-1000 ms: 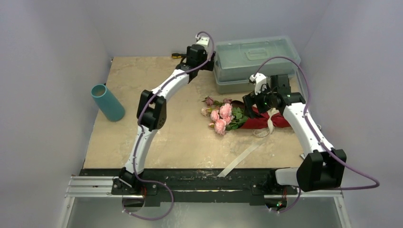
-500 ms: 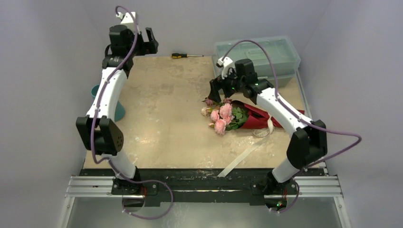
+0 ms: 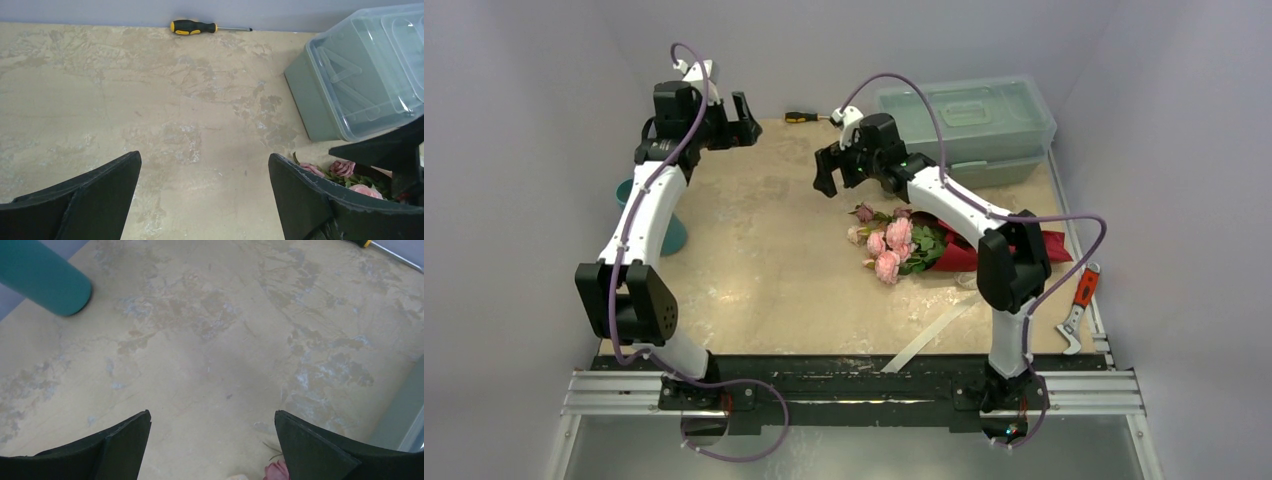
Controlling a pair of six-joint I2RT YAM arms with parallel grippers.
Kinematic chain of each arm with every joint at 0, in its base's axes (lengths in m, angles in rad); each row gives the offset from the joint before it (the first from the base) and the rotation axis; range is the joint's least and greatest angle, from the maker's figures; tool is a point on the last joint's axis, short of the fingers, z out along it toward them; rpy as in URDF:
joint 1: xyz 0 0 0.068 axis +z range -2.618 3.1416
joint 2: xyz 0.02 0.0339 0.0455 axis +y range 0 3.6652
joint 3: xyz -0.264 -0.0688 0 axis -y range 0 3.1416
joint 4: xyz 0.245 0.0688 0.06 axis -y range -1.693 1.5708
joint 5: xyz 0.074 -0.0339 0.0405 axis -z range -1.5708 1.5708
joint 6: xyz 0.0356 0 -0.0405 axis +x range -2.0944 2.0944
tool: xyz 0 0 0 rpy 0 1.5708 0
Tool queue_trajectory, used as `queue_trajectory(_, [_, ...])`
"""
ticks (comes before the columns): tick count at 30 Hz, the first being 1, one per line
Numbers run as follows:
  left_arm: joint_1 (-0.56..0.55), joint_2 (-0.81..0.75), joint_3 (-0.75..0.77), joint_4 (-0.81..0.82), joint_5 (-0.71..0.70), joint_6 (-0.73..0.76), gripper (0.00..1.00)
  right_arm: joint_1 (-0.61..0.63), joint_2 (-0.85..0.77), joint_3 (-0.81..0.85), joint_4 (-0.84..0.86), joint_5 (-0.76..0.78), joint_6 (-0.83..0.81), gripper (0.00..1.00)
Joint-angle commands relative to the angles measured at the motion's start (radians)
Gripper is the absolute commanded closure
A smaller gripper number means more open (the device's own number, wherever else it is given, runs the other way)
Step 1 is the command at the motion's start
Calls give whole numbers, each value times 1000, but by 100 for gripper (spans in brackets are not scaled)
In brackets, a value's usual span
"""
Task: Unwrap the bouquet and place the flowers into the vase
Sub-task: Move the distractor to the corner of the board.
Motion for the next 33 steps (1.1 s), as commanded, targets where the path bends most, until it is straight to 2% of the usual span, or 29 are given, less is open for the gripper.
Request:
queue_trajectory(1, [5, -67, -8, 26, 41, -15, 0, -8, 45, 87, 56, 53, -8, 2])
queue_trajectory(8, [6, -73, -23, 38, 78, -18, 0, -69, 117, 142, 32, 57, -18, 2])
queue_trajectory(22, [6, -65, -89, 112, 119, -42, 0, -250, 189, 240, -11, 57, -137, 2])
queue_trajectory(33, [-1, -93, -175, 124, 132, 56, 0, -371, 239, 353, -43, 46, -152, 2])
